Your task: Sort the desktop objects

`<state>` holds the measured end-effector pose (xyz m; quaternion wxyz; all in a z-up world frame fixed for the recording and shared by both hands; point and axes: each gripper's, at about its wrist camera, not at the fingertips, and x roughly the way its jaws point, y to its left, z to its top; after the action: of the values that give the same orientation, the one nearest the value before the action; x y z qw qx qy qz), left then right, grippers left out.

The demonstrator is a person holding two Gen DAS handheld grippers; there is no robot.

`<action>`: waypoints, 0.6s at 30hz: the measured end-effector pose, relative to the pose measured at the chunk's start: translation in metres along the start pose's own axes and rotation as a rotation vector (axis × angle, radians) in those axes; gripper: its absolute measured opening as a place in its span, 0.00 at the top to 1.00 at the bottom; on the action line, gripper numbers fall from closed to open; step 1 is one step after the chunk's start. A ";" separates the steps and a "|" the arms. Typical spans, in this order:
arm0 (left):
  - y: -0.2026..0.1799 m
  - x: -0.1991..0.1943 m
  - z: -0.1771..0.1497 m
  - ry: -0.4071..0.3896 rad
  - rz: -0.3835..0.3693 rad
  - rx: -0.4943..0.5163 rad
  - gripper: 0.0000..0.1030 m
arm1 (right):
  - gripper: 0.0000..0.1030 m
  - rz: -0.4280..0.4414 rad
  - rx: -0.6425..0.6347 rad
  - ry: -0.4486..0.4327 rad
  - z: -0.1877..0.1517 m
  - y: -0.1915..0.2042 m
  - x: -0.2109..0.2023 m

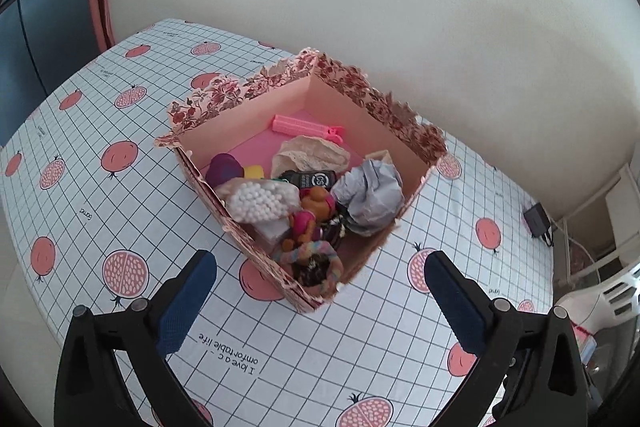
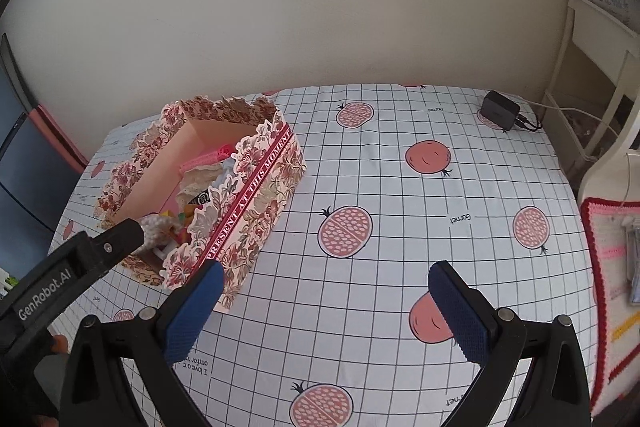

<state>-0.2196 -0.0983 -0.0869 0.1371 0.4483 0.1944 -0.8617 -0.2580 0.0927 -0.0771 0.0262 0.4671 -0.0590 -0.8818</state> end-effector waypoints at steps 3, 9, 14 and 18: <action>-0.009 -0.006 -0.004 0.006 0.006 -0.004 0.00 | 0.00 -0.003 -0.004 -0.006 -0.002 -0.006 -0.009; -0.019 -0.019 -0.013 -0.003 -0.001 0.003 0.00 | 0.00 0.010 -0.002 -0.021 -0.005 -0.017 -0.027; -0.016 -0.023 -0.025 0.017 -0.005 -0.012 0.00 | 0.00 0.006 -0.013 0.001 -0.009 -0.019 -0.032; -0.013 -0.028 -0.030 0.007 0.017 0.011 0.00 | 0.00 -0.005 -0.057 0.019 -0.011 -0.018 -0.033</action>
<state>-0.1876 -0.0711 -0.0766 0.1411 0.4536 0.1862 -0.8600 -0.2300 0.1125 -0.0586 0.0379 0.4746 -0.0328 -0.8788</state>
